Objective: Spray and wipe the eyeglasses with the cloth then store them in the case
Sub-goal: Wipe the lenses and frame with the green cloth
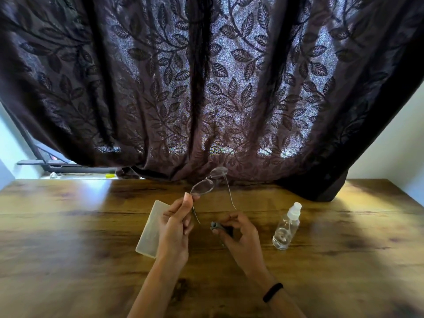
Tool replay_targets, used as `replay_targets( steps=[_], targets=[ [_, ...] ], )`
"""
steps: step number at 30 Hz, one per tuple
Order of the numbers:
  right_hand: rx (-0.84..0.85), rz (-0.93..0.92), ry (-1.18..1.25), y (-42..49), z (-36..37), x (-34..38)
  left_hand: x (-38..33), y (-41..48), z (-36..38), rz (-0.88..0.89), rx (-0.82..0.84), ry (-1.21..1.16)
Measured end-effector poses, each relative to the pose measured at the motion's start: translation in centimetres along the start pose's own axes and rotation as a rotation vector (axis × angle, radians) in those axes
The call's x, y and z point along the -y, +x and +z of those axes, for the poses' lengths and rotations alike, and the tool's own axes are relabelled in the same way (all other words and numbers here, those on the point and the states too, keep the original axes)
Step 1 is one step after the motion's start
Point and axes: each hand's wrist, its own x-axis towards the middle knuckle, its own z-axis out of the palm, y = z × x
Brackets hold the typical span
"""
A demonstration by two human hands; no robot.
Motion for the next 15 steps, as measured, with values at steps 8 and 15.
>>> replay_targets(
  steps=[8,15],
  targets=[
    [-0.045,0.026,0.293,1.7,1.6,3.3,0.8,-0.1,0.4,-0.014,0.094,0.075],
    [0.019,0.001,0.263,1.6,2.1,3.5,0.7,0.0,0.2,-0.003,0.102,0.067]
  ],
)
